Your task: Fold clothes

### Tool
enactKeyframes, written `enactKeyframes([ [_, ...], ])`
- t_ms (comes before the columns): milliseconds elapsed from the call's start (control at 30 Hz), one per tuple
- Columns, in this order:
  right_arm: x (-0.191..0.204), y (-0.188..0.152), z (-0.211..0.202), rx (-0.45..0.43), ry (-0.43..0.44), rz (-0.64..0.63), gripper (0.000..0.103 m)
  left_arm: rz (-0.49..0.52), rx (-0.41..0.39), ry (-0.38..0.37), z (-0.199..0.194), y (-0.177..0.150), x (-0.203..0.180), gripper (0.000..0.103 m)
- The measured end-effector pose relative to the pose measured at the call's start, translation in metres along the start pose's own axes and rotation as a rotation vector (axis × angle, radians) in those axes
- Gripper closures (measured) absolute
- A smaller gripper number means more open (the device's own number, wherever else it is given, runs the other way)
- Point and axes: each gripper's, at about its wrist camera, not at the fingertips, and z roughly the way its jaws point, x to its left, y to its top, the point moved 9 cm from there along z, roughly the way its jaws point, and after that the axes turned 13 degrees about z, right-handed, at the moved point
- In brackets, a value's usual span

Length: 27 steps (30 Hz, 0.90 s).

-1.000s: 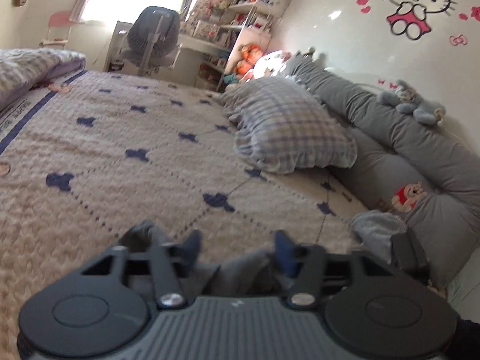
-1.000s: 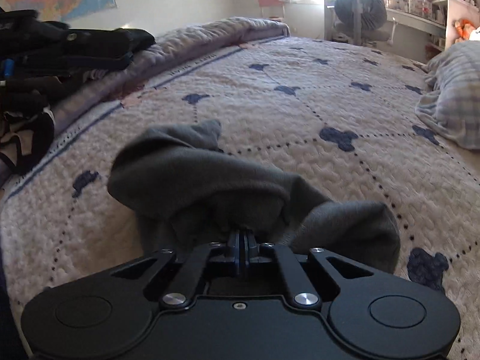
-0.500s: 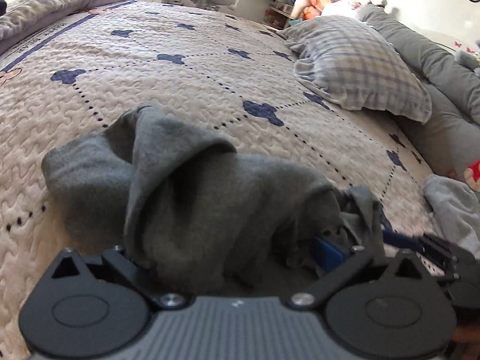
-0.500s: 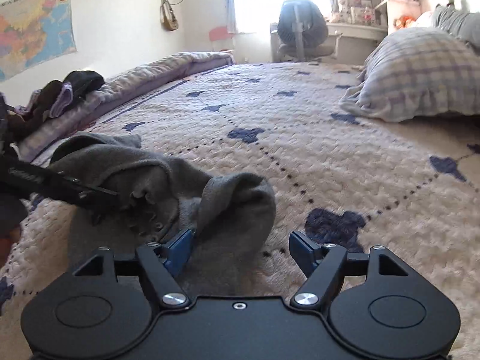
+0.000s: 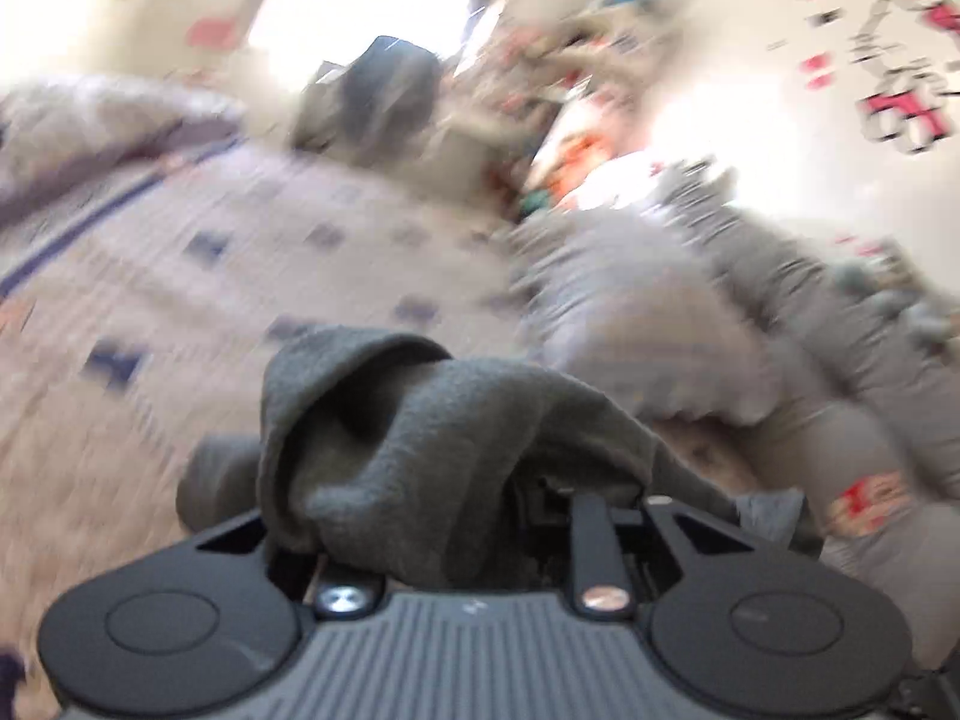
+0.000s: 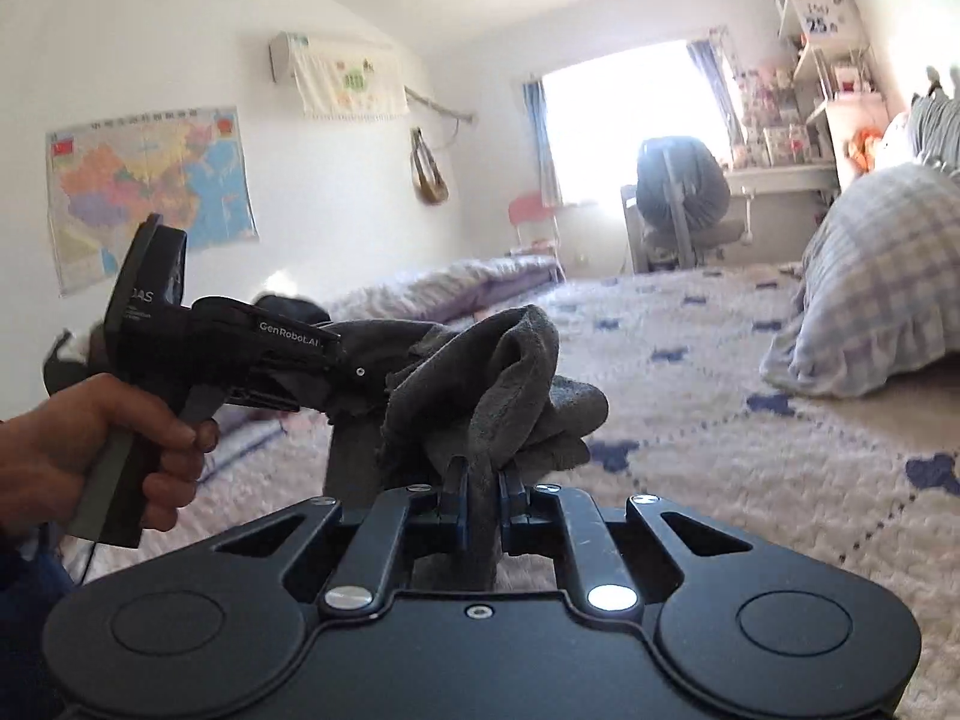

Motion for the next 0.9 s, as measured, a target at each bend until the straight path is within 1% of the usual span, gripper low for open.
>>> enactKeyframes([
  [67, 0.021, 0.027, -0.029, -0.074, 0.048, -0.005, 0.094, 0.077, -0.083, -0.112, -0.019, 0.044, -0.027, 0.08],
  [100, 0.034, 0.036, -0.043, -0.097, 0.063, -0.023, 0.094, 0.109, -0.099, -0.167, -0.026, 0.059, -0.039, 0.079],
  [133, 0.046, 0.038, -0.052, -0.086, 0.089, -0.035, 0.094, 0.133, -0.103, -0.218, -0.032, 0.071, -0.047, 0.078],
  [167, 0.057, 0.034, -0.055, -0.04, 0.135, -0.037, 0.093, 0.152, -0.09, -0.262, -0.033, 0.075, -0.053, 0.072],
  [200, 0.069, 0.03, -0.059, 0.005, 0.181, -0.04, 0.093, 0.169, -0.07, -0.301, -0.034, 0.076, -0.056, 0.064],
  [233, 0.079, 0.024, -0.061, 0.055, 0.216, -0.051, 0.093, 0.178, -0.042, -0.31, -0.032, 0.072, -0.054, 0.059],
  [267, 0.088, 0.012, -0.059, 0.114, 0.23, -0.079, 0.093, 0.181, -0.01, -0.302, -0.027, 0.065, -0.049, 0.039],
  [300, 0.092, 0.002, -0.057, 0.154, 0.221, -0.107, 0.093, 0.167, 0.034, -0.286, -0.022, 0.053, -0.04, 0.023],
  [333, 0.088, -0.004, -0.053, 0.162, 0.169, -0.133, 0.089, 0.134, 0.08, -0.255, -0.015, 0.037, -0.026, 0.022],
  [367, 0.081, -0.007, -0.049, 0.168, 0.124, -0.13, 0.083, 0.094, 0.121, -0.219, -0.009, 0.02, -0.009, 0.022],
  [433, 0.053, -0.005, -0.041, 0.179, 0.059, -0.024, 0.081, 0.015, 0.186, -0.151, -0.001, -0.015, 0.025, 0.022],
  [467, 0.04, -0.006, -0.037, 0.191, 0.029, 0.001, 0.074, -0.021, 0.216, -0.123, 0.001, -0.032, 0.04, 0.022],
  [533, 0.014, -0.012, -0.026, 0.229, -0.058, -0.003, 0.065, -0.072, 0.264, -0.085, -0.001, -0.062, 0.061, 0.022],
  [567, 0.002, -0.017, -0.02, 0.251, -0.1, -0.012, 0.065, -0.089, 0.272, -0.076, -0.003, -0.075, 0.066, 0.022],
  [600, -0.008, -0.022, -0.014, 0.275, -0.13, -0.027, 0.065, -0.104, 0.278, -0.08, -0.005, -0.087, 0.066, 0.022],
  [667, -0.024, -0.03, -0.003, 0.311, -0.157, -0.027, 0.062, -0.111, 0.306, -0.106, -0.009, -0.114, 0.057, 0.021],
  [700, -0.031, -0.031, 0.005, 0.324, -0.169, -0.025, 0.062, -0.111, 0.321, -0.12, -0.011, -0.127, 0.052, 0.019],
  [767, -0.044, -0.033, 0.022, 0.349, -0.19, -0.028, 0.062, -0.095, 0.363, -0.149, -0.012, -0.153, 0.032, 0.018],
  [833, -0.049, -0.033, 0.045, 0.371, -0.189, -0.055, 0.061, -0.107, 0.366, -0.136, -0.013, -0.169, 0.019, 0.018],
  [900, -0.051, -0.031, 0.07, 0.399, -0.197, -0.115, 0.061, -0.139, 0.36, -0.112, -0.012, -0.181, 0.01, 0.018],
])
